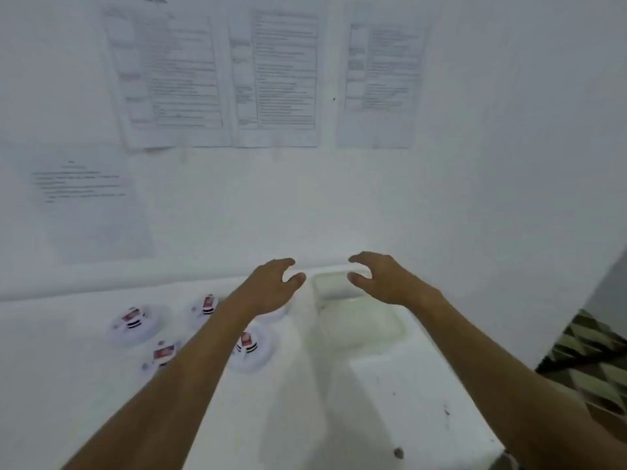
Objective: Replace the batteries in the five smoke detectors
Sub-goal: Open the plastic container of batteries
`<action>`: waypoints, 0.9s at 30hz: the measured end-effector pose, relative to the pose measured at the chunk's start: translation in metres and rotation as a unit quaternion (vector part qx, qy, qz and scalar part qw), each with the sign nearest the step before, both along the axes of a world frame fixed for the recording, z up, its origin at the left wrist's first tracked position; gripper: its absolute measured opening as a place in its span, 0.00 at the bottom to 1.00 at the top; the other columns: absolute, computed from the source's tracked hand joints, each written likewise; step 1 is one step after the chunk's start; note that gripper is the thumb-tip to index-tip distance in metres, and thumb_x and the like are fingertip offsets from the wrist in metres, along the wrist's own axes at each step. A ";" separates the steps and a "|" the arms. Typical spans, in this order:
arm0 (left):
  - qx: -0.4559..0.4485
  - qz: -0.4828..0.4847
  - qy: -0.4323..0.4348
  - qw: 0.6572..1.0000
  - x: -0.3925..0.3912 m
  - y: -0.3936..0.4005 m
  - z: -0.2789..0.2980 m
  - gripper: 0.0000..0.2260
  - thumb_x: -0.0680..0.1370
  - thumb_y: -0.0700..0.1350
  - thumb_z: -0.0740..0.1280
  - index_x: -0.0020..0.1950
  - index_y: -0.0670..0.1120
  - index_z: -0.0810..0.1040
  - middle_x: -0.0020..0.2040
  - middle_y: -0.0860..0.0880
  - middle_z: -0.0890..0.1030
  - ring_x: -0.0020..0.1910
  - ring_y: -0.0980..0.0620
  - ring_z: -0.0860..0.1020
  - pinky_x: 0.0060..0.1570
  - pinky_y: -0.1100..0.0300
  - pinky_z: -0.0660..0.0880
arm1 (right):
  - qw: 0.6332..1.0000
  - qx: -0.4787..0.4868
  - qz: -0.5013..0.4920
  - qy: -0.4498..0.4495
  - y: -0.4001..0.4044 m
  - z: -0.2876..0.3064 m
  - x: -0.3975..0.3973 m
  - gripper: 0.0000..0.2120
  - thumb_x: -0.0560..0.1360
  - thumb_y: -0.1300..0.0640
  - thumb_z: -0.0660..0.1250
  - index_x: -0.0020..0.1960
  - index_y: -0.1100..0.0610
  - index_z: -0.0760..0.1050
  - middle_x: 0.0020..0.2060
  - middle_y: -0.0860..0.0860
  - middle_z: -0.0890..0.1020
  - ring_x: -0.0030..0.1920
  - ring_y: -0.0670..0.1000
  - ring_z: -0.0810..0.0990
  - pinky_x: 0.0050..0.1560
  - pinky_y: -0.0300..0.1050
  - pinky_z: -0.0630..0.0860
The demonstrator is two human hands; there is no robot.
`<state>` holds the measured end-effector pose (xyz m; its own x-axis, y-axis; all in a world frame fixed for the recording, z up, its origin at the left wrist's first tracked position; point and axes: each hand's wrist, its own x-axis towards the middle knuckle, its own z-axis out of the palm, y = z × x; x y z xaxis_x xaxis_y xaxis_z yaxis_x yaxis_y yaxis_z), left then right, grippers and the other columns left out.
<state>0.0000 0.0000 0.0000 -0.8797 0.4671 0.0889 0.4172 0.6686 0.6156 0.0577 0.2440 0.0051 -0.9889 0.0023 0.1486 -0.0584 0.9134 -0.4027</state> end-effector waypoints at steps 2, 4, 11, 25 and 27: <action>0.015 0.027 -0.039 0.999 0.011 0.027 -0.028 0.25 0.81 0.57 0.59 0.76 0.48 0.63 0.75 0.49 0.66 0.72 0.49 0.66 0.71 0.53 0.62 | 1.000 -0.019 -0.006 -0.014 0.032 -0.024 0.011 0.22 0.80 0.49 0.64 0.72 0.56 0.69 0.70 0.50 0.73 0.71 0.52 0.69 0.71 0.43 0.63; 0.023 0.052 -0.077 0.995 0.026 0.048 -0.061 0.26 0.81 0.56 0.60 0.76 0.48 0.62 0.74 0.49 0.66 0.72 0.49 0.66 0.71 0.53 0.62 | 0.999 -0.027 -0.009 -0.041 0.063 -0.052 0.022 0.22 0.80 0.50 0.64 0.72 0.56 0.69 0.69 0.50 0.73 0.70 0.52 0.71 0.69 0.42 0.63; 0.057 0.163 -0.113 0.978 0.058 0.097 -0.107 0.26 0.80 0.54 0.62 0.76 0.48 0.60 0.71 0.48 0.71 0.69 0.48 0.70 0.63 0.58 0.67 | 0.983 -0.148 -0.021 -0.108 0.106 -0.100 0.029 0.27 0.80 0.47 0.63 0.76 0.54 0.63 0.70 0.55 0.72 0.68 0.55 0.71 0.68 0.45 0.66; 0.174 0.244 -0.174 0.938 0.072 0.110 -0.114 0.32 0.76 0.59 0.66 0.76 0.53 0.58 0.62 0.47 0.74 0.59 0.47 0.75 0.57 0.48 0.77 | 0.927 -0.339 -0.013 -0.160 0.096 -0.119 0.038 0.32 0.80 0.44 0.62 0.78 0.47 0.51 0.70 0.50 0.65 0.66 0.49 0.69 0.66 0.47 0.70; 0.181 0.233 -0.169 0.941 0.081 0.112 -0.117 0.31 0.77 0.58 0.65 0.76 0.54 0.57 0.65 0.48 0.72 0.61 0.49 0.73 0.60 0.51 0.74 | 0.931 -0.322 0.000 -0.173 0.092 -0.121 0.047 0.33 0.81 0.41 0.57 0.79 0.46 0.44 0.72 0.48 0.58 0.68 0.48 0.64 0.66 0.42 0.62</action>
<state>0.0812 0.1122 -0.1168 -0.9881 0.0175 -0.1530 -0.1287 0.4516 0.8829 0.1049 0.3361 -0.1159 -0.9772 -0.0202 -0.2112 0.1763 0.4761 -0.8615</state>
